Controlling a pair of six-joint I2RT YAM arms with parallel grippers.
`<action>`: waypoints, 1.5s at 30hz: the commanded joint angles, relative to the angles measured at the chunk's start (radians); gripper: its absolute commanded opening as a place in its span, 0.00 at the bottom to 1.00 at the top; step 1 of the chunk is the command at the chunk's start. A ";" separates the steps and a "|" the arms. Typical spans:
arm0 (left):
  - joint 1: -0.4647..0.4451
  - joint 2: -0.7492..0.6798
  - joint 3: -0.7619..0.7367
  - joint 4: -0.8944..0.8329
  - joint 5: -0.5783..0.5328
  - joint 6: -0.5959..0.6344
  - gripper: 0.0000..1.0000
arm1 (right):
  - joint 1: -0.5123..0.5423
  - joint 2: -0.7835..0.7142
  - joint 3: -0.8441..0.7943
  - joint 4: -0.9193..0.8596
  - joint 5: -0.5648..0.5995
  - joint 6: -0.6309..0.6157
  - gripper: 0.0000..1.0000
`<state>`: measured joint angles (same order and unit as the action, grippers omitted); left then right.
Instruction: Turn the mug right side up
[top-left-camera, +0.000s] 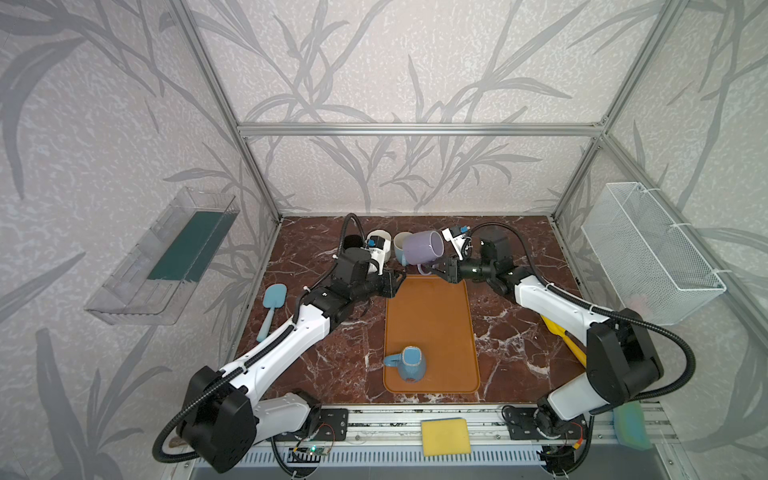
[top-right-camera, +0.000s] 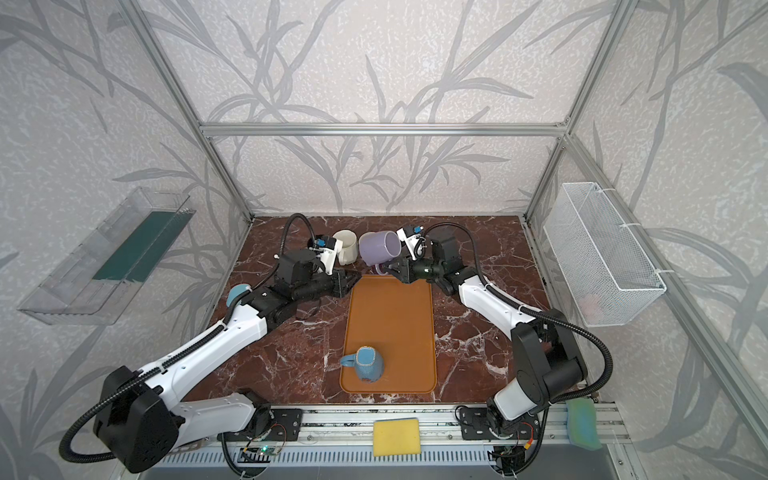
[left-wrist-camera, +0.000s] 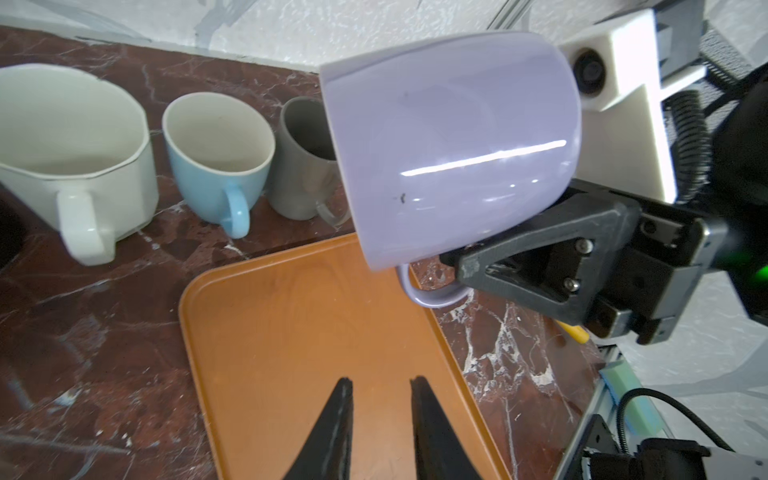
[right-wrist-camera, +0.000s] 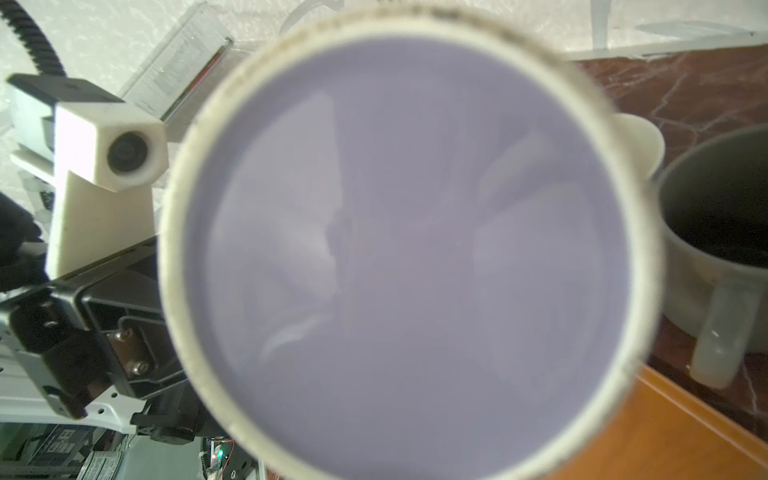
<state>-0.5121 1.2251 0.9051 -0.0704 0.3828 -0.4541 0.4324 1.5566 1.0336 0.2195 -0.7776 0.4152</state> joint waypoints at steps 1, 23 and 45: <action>0.009 0.008 -0.005 0.091 0.093 -0.040 0.28 | -0.005 -0.041 0.011 0.233 -0.094 0.100 0.00; 0.126 0.031 -0.154 0.660 0.430 -0.290 0.32 | -0.007 -0.020 0.000 0.541 -0.262 0.316 0.00; 0.152 0.172 -0.131 1.069 0.558 -0.541 0.30 | 0.011 0.008 0.009 0.623 -0.322 0.376 0.00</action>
<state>-0.3672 1.3922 0.7502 0.8936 0.9031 -0.9463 0.4351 1.5719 1.0233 0.7364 -1.0752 0.7971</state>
